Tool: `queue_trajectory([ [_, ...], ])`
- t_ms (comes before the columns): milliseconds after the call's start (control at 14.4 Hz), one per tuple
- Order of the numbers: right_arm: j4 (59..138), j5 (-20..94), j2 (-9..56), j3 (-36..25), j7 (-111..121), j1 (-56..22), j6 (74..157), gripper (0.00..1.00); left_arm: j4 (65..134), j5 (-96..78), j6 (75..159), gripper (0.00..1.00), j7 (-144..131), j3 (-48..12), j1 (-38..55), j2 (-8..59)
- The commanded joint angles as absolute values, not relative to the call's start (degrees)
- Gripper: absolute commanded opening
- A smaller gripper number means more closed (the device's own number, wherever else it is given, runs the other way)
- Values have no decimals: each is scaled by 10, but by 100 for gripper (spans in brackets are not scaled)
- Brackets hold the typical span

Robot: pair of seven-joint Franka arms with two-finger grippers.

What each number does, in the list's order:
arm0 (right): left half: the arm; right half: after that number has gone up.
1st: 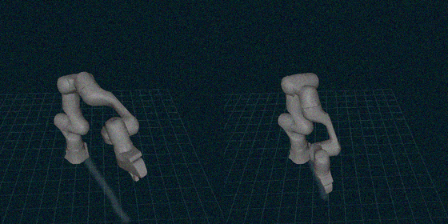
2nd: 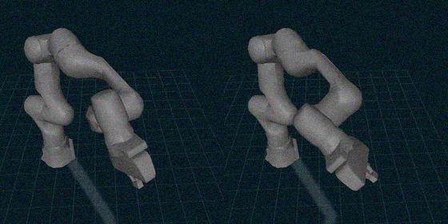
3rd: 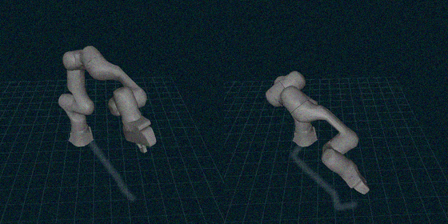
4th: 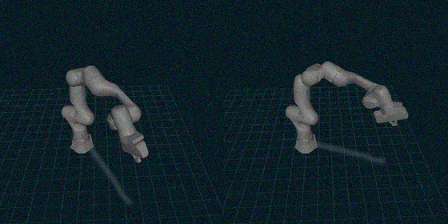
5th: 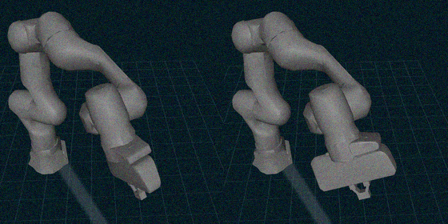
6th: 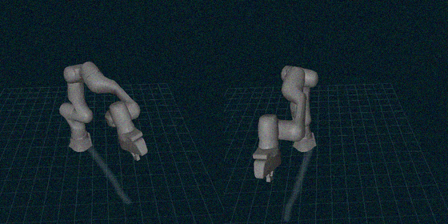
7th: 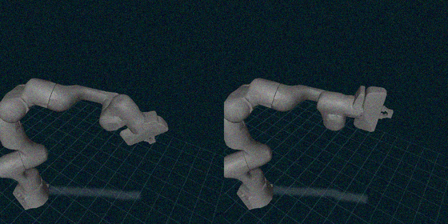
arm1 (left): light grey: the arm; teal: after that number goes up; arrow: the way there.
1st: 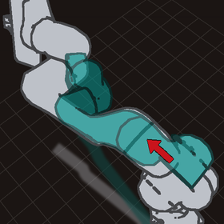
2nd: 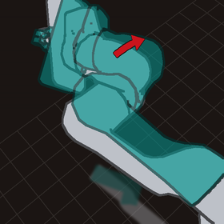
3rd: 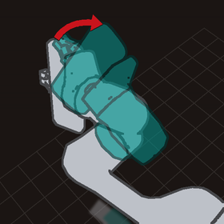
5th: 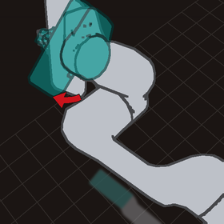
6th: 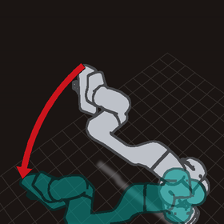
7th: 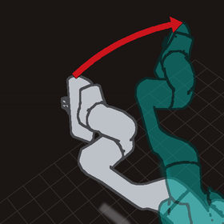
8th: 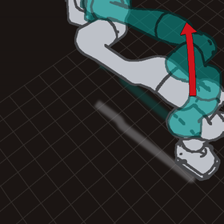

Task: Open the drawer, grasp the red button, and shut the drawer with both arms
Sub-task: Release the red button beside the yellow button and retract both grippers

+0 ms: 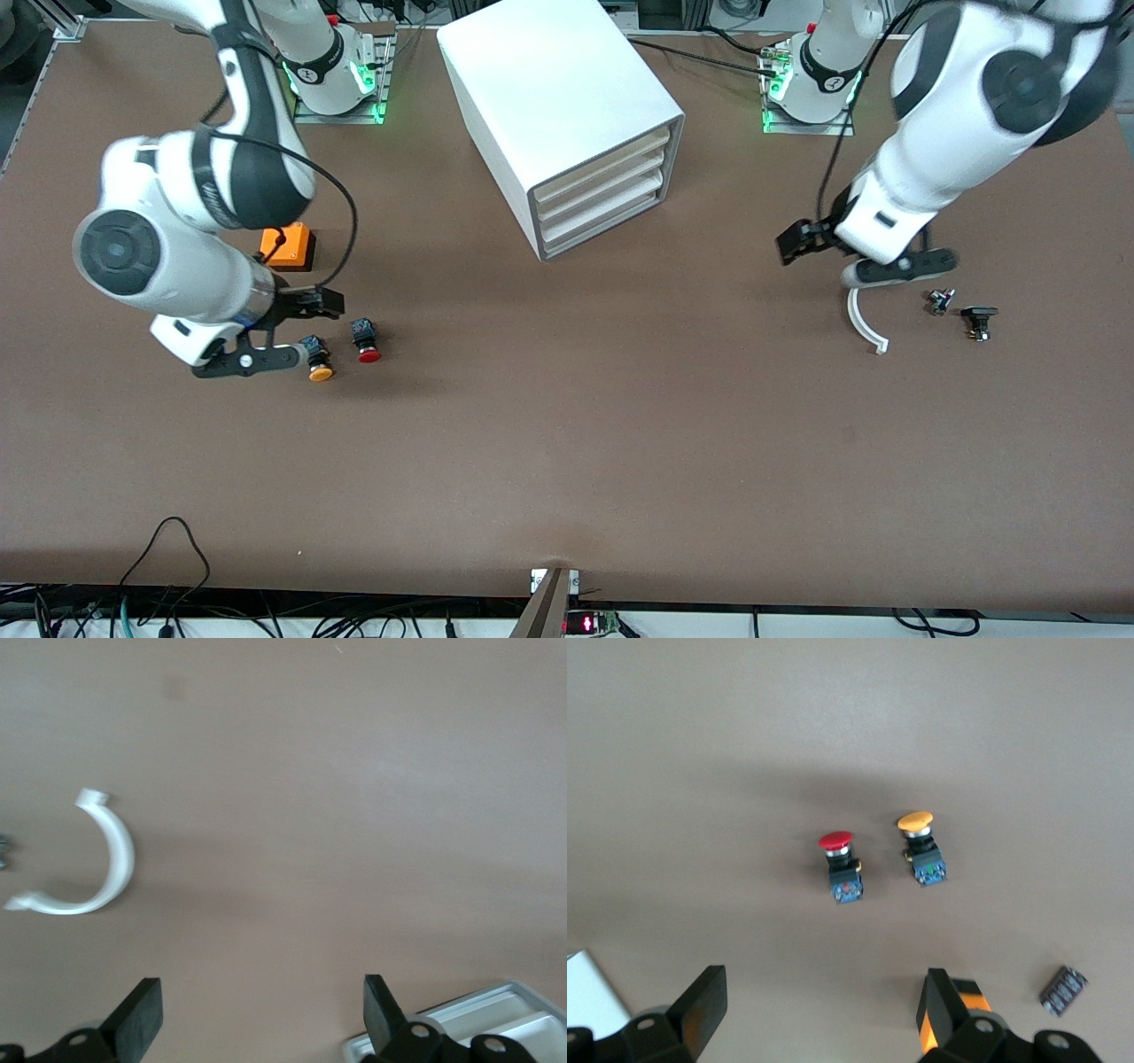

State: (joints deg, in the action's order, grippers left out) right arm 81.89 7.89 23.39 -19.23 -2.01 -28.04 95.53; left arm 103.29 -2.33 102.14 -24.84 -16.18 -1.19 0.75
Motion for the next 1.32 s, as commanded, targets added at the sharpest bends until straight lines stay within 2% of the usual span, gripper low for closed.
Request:
queue_trajectory([
  [0, 810, 41, 174, -74, -46, -162, 928, 100, 952, 5, 932, 100, -174, -157, -46, 21],
  [139, 821, -18, 143, 78, -47, -31, 932, 100, 919, 4, 906, 100, -108, -158, -86, 24],
  [208, 828, -28, 130, 127, -47, 14, 933, 100, 918, 4, 906, 100, -90, -157, -96, 23],
  [347, 832, -30, 116, 128, -47, 29, 930, 100, 916, 5, 904, 100, -83, -157, -114, 23],
  [694, 871, -33, 85, 14, -40, 33, 903, 100, 917, 3, 896, 100, -83, -158, -132, 25],
  [1110, 971, -25, 23, 5, -6, 33, 968, 100, 916, -3, 894, 100, -83, -158, -135, 26],
  [1249, 976, -24, 20, -1, 3, 33, 976, 100, 915, -5, 894, 100, -83, -158, -136, 26],
])
